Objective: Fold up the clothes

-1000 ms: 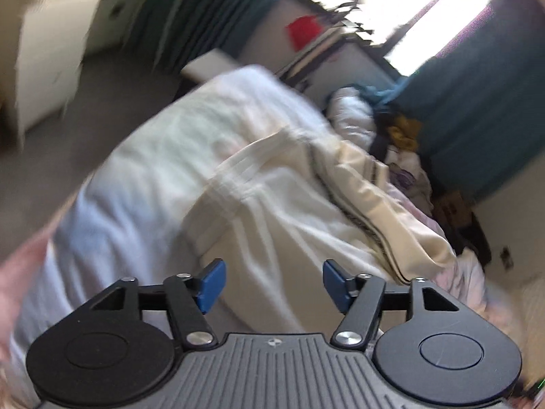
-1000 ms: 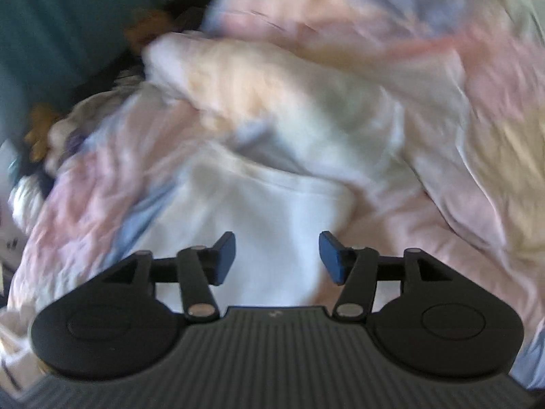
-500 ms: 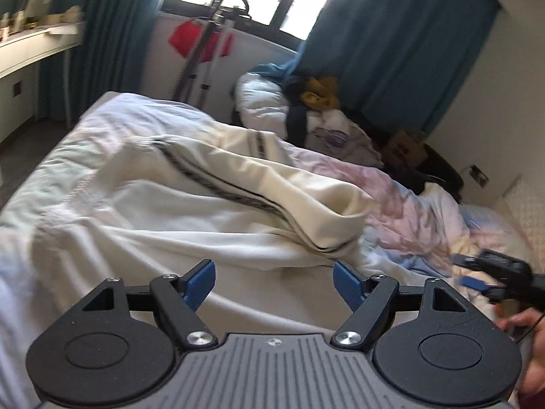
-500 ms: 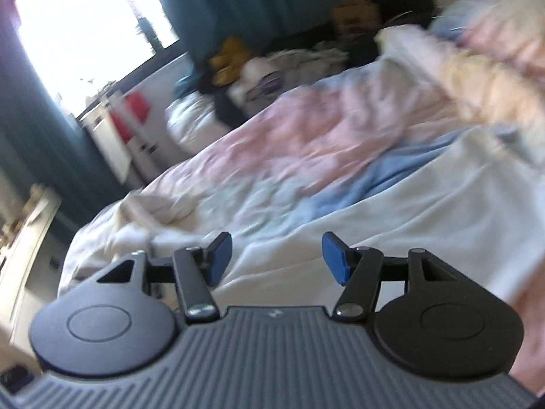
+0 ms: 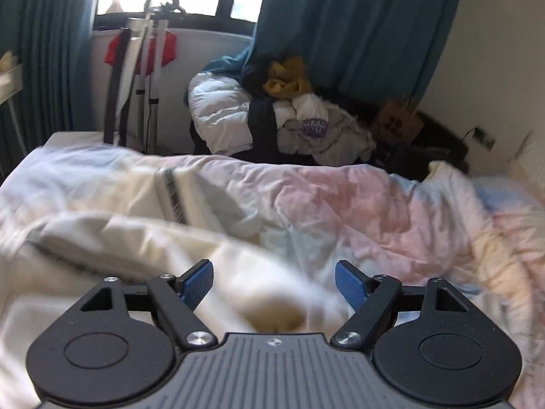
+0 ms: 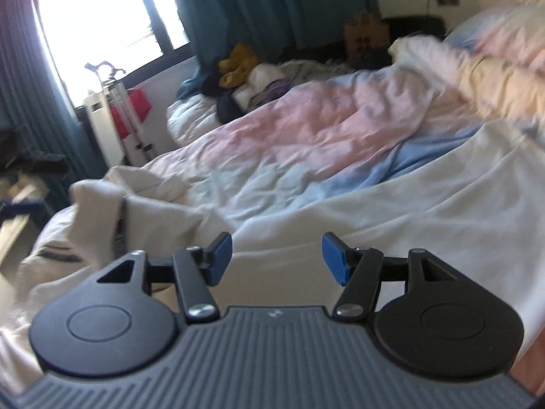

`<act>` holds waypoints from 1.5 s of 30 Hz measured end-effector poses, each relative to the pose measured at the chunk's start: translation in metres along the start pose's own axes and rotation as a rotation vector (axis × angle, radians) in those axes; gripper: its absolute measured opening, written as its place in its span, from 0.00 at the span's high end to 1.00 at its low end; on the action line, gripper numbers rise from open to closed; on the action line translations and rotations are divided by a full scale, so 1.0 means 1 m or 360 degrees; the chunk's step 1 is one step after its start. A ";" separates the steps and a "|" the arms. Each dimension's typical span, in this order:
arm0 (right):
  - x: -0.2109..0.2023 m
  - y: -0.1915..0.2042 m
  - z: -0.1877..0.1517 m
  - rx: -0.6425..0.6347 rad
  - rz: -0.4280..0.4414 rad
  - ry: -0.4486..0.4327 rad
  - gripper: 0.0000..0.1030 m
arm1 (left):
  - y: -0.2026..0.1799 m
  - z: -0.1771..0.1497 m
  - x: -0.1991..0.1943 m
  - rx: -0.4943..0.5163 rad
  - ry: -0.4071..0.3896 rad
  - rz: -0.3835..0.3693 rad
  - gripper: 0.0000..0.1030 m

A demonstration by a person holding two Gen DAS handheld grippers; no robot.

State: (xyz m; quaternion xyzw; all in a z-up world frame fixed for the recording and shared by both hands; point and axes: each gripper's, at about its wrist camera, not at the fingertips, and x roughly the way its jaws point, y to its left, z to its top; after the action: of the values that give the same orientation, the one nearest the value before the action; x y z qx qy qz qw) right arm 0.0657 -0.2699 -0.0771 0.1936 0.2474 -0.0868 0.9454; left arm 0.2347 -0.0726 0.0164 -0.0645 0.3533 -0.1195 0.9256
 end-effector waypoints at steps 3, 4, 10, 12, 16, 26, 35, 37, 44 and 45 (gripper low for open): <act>0.013 -0.005 0.001 0.0004 -0.0006 -0.0022 0.39 | -0.015 0.034 0.069 0.0038 0.0168 0.0067 0.24; 0.020 -0.005 0.001 0.0000 -0.0015 -0.0019 0.39 | -0.020 0.043 0.092 0.0059 0.0221 0.0117 0.27; 0.055 -0.019 -0.002 0.0114 0.0008 0.0084 0.39 | -0.022 0.083 0.209 -0.0032 0.0590 0.0324 0.35; 0.062 -0.025 -0.004 0.0176 0.0015 0.0118 0.39 | -0.023 0.085 0.235 0.0010 0.0653 0.0433 0.35; 0.072 -0.034 -0.007 0.0269 0.0021 0.0152 0.39 | -0.021 0.075 0.276 0.0104 0.0759 0.0526 0.47; 0.074 -0.031 -0.009 0.0257 -0.0009 0.0134 0.39 | -0.056 0.091 0.222 0.0430 0.0369 0.0362 0.89; 0.040 -0.036 0.002 0.0304 -0.0078 -0.0048 0.39 | -0.203 0.159 0.094 0.0717 -0.0145 -0.0142 0.90; 0.034 -0.039 0.003 0.0312 -0.0109 -0.0101 0.39 | -0.242 0.162 0.086 0.0786 -0.0195 -0.0239 0.90; 0.034 -0.062 0.005 0.0453 -0.0207 -0.0172 0.39 | -0.358 0.112 0.134 0.0983 -0.0170 -0.0526 0.89; 0.036 -0.066 0.005 0.0470 -0.0221 -0.0174 0.39 | -0.366 0.097 0.148 0.0975 -0.0144 -0.0562 0.87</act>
State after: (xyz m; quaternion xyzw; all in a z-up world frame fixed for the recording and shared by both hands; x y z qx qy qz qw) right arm 0.0813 -0.3343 -0.1125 0.3079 0.1931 -0.1978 0.9104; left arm 0.3421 -0.4614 0.0685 0.1508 0.2431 -0.3752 0.8817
